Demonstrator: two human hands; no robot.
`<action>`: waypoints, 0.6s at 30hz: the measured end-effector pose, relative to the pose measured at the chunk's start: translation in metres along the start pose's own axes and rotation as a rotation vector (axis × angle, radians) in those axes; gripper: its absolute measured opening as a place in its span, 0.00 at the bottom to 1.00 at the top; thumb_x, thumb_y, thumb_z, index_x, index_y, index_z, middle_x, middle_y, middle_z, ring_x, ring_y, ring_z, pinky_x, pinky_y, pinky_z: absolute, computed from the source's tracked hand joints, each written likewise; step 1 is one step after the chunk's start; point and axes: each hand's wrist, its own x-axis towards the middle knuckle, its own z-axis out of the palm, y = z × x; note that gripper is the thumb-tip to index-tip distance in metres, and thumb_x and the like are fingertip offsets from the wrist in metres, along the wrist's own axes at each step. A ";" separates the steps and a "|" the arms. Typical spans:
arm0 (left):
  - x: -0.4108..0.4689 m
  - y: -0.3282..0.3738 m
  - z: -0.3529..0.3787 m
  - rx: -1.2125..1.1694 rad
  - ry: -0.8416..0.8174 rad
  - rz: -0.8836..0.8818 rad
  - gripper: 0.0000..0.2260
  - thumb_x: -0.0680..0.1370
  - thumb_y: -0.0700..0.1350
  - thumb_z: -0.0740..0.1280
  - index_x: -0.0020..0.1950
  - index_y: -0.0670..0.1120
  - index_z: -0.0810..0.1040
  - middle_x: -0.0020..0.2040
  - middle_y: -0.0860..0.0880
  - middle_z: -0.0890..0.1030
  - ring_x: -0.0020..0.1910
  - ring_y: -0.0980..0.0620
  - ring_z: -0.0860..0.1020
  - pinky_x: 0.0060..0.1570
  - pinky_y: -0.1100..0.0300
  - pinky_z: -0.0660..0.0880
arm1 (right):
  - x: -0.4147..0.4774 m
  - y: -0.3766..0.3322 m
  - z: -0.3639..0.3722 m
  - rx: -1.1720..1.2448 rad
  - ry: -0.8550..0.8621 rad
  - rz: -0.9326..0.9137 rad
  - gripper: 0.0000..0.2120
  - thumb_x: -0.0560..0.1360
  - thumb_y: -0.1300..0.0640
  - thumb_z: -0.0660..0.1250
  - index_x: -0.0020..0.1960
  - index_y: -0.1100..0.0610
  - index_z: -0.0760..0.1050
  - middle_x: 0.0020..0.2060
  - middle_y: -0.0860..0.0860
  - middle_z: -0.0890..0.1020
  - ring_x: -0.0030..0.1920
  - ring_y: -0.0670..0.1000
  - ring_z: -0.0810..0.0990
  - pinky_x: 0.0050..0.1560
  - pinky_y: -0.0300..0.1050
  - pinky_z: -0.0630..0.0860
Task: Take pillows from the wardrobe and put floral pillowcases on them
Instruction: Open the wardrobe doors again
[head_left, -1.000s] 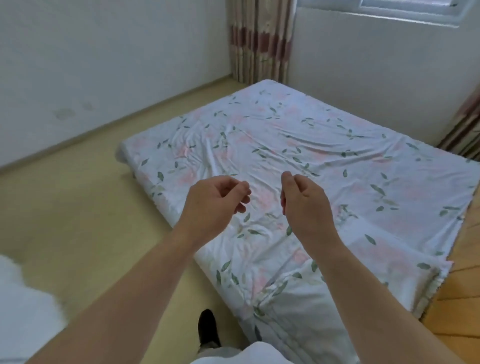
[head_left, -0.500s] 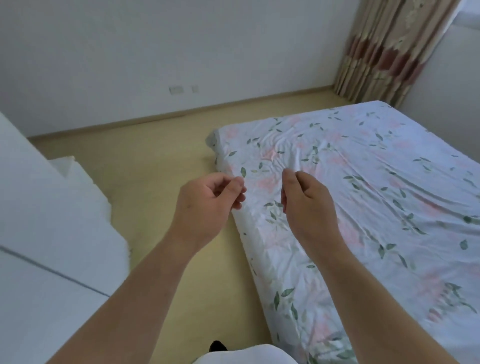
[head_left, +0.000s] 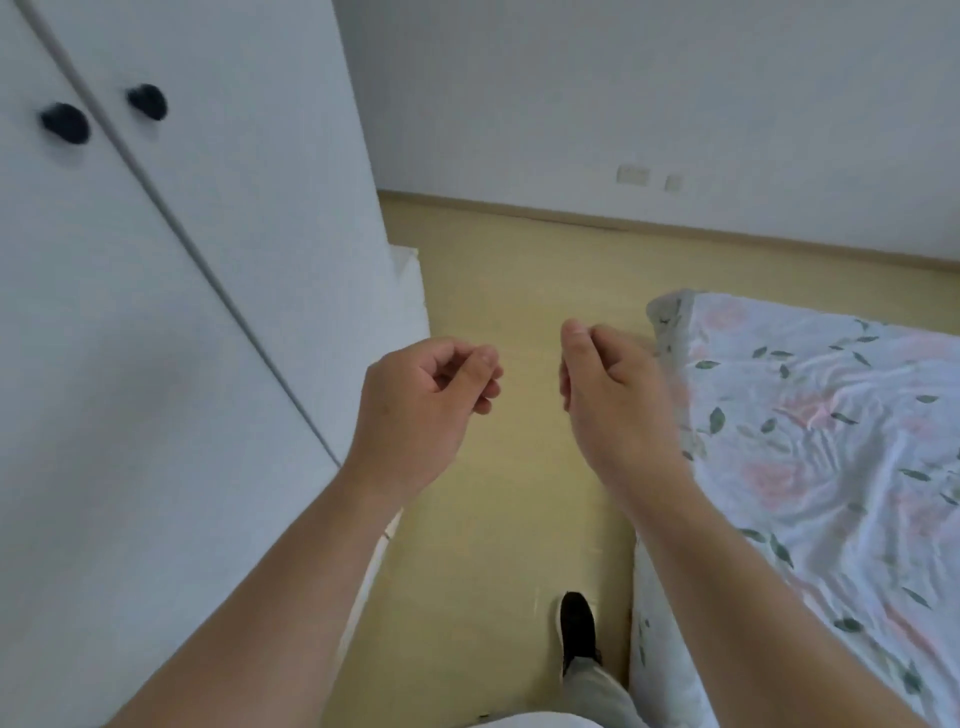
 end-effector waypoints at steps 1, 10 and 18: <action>0.006 -0.001 -0.011 0.008 0.056 -0.015 0.10 0.80 0.48 0.68 0.43 0.46 0.85 0.36 0.50 0.86 0.35 0.51 0.85 0.44 0.53 0.82 | 0.012 -0.005 0.016 0.004 -0.062 -0.014 0.25 0.82 0.44 0.56 0.41 0.65 0.70 0.35 0.64 0.75 0.31 0.50 0.69 0.32 0.49 0.68; 0.059 0.005 -0.078 0.111 0.682 -0.105 0.10 0.80 0.47 0.68 0.42 0.47 0.84 0.36 0.52 0.85 0.34 0.52 0.84 0.41 0.60 0.80 | 0.116 -0.063 0.124 0.163 -0.590 -0.271 0.25 0.83 0.44 0.56 0.41 0.66 0.70 0.33 0.59 0.74 0.31 0.47 0.68 0.27 0.35 0.64; 0.088 0.019 -0.072 0.186 1.132 -0.189 0.10 0.81 0.45 0.67 0.40 0.50 0.84 0.35 0.52 0.85 0.33 0.52 0.83 0.42 0.53 0.80 | 0.189 -0.108 0.166 0.203 -0.938 -0.468 0.23 0.82 0.44 0.57 0.41 0.64 0.71 0.36 0.58 0.79 0.37 0.57 0.77 0.32 0.38 0.69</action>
